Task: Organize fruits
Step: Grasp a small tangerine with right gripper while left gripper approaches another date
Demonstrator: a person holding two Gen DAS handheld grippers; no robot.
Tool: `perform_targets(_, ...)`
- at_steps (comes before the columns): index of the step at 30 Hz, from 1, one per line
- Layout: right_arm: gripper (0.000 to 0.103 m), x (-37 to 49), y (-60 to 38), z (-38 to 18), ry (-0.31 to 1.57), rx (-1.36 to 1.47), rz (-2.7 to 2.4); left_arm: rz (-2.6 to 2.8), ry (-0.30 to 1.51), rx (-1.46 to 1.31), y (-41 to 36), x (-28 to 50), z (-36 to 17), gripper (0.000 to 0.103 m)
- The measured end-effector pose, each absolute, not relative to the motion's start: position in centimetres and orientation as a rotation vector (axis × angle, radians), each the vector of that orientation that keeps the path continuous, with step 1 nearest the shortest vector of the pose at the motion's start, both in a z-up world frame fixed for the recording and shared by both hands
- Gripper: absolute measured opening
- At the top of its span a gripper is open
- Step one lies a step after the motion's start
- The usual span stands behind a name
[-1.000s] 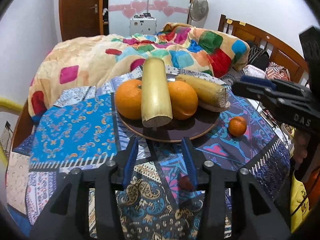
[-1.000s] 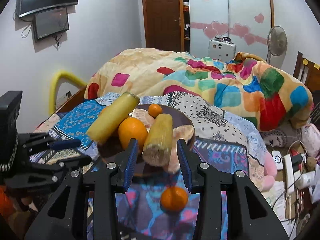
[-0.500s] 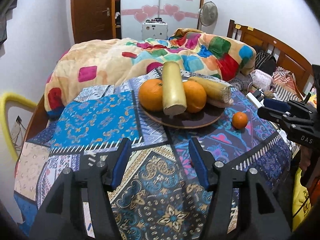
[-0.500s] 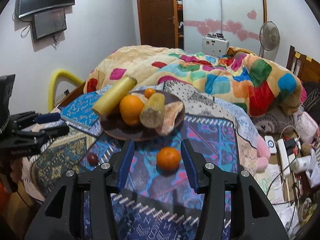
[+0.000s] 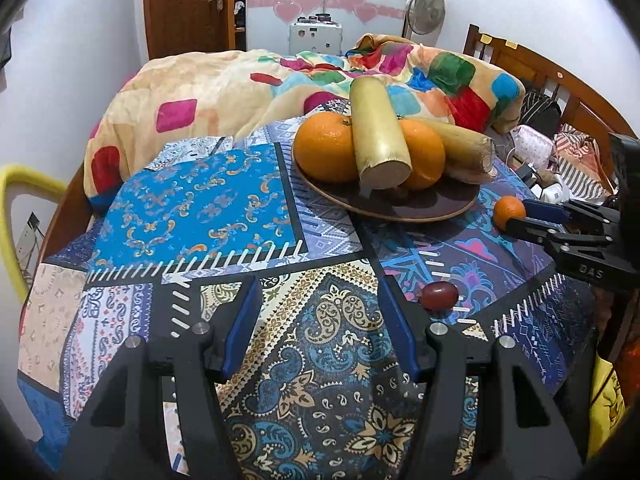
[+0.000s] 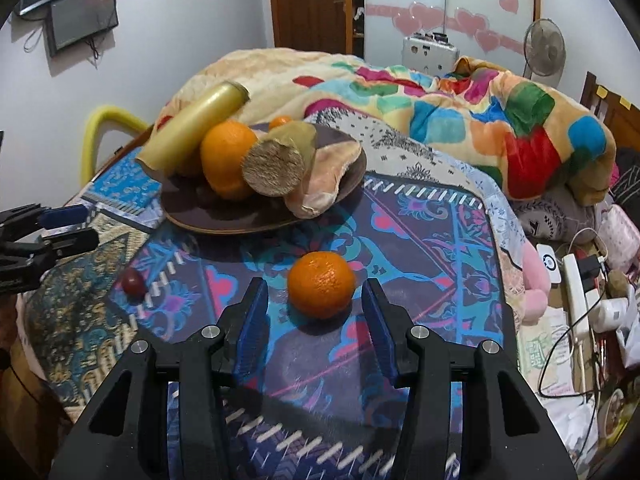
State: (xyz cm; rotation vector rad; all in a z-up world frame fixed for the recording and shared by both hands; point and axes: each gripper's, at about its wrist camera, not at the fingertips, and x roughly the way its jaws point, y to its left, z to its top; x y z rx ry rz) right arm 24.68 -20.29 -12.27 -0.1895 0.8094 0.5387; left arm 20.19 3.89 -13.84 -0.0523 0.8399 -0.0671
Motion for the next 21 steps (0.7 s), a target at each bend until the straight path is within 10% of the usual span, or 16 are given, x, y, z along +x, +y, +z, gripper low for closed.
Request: perform_targets(21, 0.034, 21.8, -21.6, -10.3, 0.75, -0.153, 0.575, -0.123, 0.844, -0.036, 0.7, 18.8, -12.9, 0.061)
